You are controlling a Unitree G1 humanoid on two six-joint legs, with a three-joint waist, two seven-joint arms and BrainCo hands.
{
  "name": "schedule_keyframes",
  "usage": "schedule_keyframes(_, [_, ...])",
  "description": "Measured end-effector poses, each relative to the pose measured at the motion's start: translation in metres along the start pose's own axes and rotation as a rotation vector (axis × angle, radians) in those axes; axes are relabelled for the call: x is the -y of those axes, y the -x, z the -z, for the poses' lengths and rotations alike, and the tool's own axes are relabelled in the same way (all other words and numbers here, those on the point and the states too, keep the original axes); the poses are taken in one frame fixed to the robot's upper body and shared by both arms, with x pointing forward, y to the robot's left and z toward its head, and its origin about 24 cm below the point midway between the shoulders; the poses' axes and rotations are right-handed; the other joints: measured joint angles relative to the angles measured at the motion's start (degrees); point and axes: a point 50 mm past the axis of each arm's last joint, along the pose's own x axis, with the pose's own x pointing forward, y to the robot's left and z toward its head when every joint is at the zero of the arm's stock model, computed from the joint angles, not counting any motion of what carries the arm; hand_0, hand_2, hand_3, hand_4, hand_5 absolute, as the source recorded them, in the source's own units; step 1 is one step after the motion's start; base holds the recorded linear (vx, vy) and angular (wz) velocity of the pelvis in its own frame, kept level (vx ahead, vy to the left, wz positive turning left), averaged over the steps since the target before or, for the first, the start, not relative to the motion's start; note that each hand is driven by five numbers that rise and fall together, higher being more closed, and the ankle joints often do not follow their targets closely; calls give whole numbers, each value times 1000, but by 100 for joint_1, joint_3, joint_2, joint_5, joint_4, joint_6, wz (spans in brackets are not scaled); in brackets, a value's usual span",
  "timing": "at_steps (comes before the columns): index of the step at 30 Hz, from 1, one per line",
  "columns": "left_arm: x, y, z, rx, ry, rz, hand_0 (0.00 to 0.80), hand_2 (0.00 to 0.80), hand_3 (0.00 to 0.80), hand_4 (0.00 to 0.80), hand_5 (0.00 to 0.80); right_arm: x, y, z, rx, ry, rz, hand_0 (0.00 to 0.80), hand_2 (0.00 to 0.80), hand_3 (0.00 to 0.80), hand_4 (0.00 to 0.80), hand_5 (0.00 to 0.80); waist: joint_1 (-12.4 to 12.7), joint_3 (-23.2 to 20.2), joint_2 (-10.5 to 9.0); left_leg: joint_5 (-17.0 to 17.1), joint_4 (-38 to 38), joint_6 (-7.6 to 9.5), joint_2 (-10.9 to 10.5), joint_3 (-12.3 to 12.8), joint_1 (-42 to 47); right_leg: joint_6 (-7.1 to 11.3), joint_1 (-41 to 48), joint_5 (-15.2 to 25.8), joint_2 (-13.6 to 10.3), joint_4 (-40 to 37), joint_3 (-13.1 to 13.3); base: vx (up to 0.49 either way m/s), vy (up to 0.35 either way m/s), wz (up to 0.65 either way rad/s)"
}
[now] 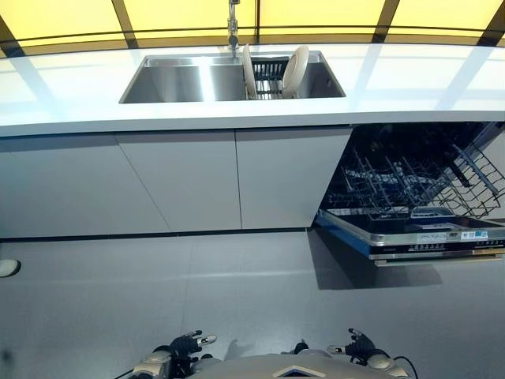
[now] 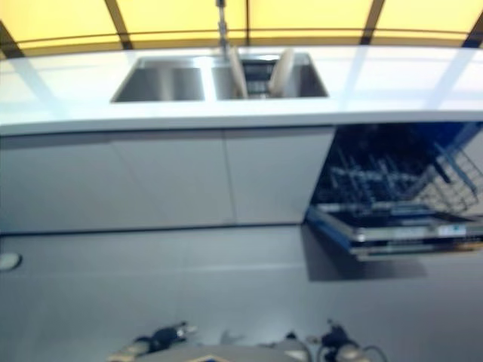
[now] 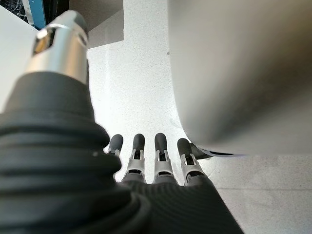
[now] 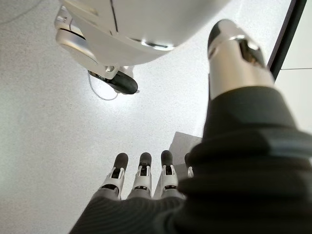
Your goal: Take plates into dishwasher
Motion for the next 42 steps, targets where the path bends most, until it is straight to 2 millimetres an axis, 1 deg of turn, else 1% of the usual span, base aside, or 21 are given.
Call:
schedule_keyframes(19, [-1, 0, -4, 10, 9, 7, 0, 0, 0, 0, 0, 1, -1, -5, 13, 0, -10, 0, 0, 0, 0, 0, 22, 164, -18, -22, 2, -30, 9, -9, -12, 2, -9, -28, 5, -1, -10, 0, 0, 0])
schedule_keyframes(27, [0, 0, -6, 10, 8, 10, 0, 0, 0, 0, 0, 1, -2, -10, 24, 1, -8, 0, 0, 0, 0, 0, 21, 196, 14, -30, 16, -40, 9, -13, -8, 5, -4, -35, 6, 0, -14, 0, 0, 0])
schedule_keyframes(34, [0, 0, -6, 9, 8, 5, 0, 0, 0, 0, 0, 1, -2, -9, 12, 3, -8, 0, 0, 0, 0, 0, 17, 205, 29, -31, 6, -41, 9, -12, -3, 4, -2, -37, 5, 0, -14, 0, 0, 0])
schedule_keyframes(42, [-3, -1, -11, 26, 14, -52, 0, 0, 0, 0, 0, 3, -2, -12, 13, 7, 0, 0, 0, 0, 0, 0, -13, 273, 82, -56, 90, -41, 16, -14, -15, 14, 2, -61, 10, 40, -1, 29, -72, 0])
